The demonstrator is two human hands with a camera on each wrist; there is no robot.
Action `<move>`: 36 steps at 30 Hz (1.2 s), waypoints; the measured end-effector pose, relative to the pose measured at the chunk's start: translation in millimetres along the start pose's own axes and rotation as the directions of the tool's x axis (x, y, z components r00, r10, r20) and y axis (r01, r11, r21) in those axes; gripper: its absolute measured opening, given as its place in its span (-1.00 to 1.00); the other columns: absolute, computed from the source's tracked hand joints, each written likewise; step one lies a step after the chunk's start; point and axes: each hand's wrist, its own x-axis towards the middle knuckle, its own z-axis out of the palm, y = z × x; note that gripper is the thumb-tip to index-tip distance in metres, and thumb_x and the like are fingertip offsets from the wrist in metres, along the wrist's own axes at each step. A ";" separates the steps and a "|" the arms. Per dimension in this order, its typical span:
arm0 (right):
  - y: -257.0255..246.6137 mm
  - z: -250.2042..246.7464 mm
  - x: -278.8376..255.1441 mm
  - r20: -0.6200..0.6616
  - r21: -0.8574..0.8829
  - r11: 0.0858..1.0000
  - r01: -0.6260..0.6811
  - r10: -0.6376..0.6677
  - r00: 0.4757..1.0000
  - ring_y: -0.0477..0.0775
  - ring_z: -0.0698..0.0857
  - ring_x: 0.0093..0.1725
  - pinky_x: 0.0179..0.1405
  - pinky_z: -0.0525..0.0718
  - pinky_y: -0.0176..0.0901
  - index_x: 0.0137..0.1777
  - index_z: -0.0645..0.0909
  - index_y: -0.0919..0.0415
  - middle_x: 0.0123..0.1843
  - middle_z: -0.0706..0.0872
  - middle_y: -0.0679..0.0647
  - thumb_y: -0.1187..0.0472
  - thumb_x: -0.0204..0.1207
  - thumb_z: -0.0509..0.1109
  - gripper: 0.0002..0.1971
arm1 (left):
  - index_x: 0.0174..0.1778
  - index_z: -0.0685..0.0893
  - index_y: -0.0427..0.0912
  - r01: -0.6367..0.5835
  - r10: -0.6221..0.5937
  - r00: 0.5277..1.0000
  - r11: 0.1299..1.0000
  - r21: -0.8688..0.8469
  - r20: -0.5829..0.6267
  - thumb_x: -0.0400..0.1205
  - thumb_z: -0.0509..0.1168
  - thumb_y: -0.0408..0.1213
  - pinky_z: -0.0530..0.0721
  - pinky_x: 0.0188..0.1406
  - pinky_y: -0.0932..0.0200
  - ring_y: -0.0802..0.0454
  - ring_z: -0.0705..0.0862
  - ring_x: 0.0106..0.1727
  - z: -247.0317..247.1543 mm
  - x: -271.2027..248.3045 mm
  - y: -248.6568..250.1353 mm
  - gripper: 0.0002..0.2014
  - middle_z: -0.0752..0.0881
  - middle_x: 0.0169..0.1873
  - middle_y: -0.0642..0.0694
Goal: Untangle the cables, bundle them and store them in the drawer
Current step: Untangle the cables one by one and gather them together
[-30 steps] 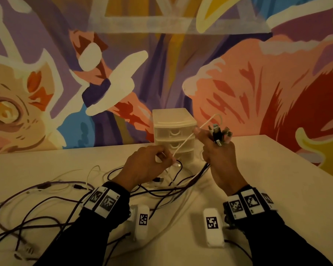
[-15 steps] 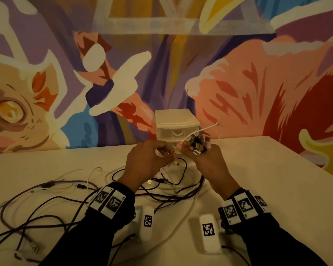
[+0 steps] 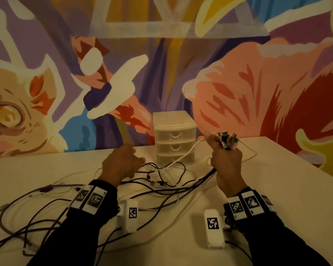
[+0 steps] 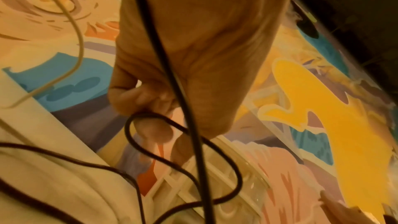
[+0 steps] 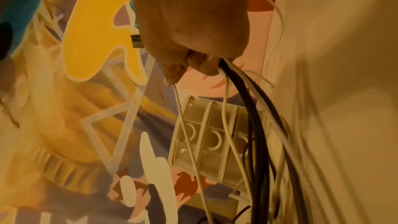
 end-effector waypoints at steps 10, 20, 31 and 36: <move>-18.2 -0.3 -4.6 0.044 0.160 0.984 -0.084 0.078 0.996 -0.08 0.19 -0.56 -0.55 0.25 -0.16 -0.17 0.61 0.03 -0.53 0.27 -0.11 0.08 0.54 0.74 -0.70 | 0.51 0.63 0.46 -0.616 0.605 0.787 0.784 0.080 0.124 0.80 0.23 0.26 0.29 0.62 -0.28 -0.02 0.24 0.70 15.1 -30.4 41.4 -0.65 0.33 0.70 0.22; -22.2 -12.5 1.9 0.033 0.358 0.922 -0.143 0.141 0.989 -0.10 0.14 -0.56 -0.59 0.16 -0.21 -0.16 0.64 -0.01 -0.54 0.22 -0.10 0.02 0.56 0.71 -0.72 | 0.09 0.80 0.25 -0.594 0.636 0.767 0.753 -0.282 0.084 0.73 0.39 0.23 0.68 0.37 0.06 0.27 0.74 0.28 14.9 -31.4 36.8 -0.79 0.81 0.18 0.30; -28.3 -9.6 -3.8 0.546 0.033 0.965 -0.259 0.200 0.813 -0.07 0.10 -0.62 -0.50 0.00 -0.03 -0.33 0.40 0.00 -0.52 0.14 -0.05 0.15 0.65 0.57 -0.58 | 0.14 0.85 -0.02 -0.472 0.259 0.850 0.761 -0.445 -0.458 0.81 0.37 0.05 0.82 -0.06 0.04 0.01 0.88 -0.12 -100.8 -32.9 -10.8 -0.75 0.91 -0.10 0.03; -48.3 -3.5 -8.1 0.531 0.166 0.967 -0.194 0.078 0.843 -0.14 0.16 -0.71 -0.55 -0.01 -0.09 -0.47 0.51 0.03 -0.64 0.22 -0.12 0.41 0.74 0.35 -0.50 | 0.08 0.81 -0.09 -0.253 -0.037 0.894 0.781 -0.571 -0.447 0.84 0.36 -0.18 0.75 -0.36 0.27 0.00 0.76 -0.19 -193.8 -55.4 -103.9 -0.86 0.84 -0.12 -0.03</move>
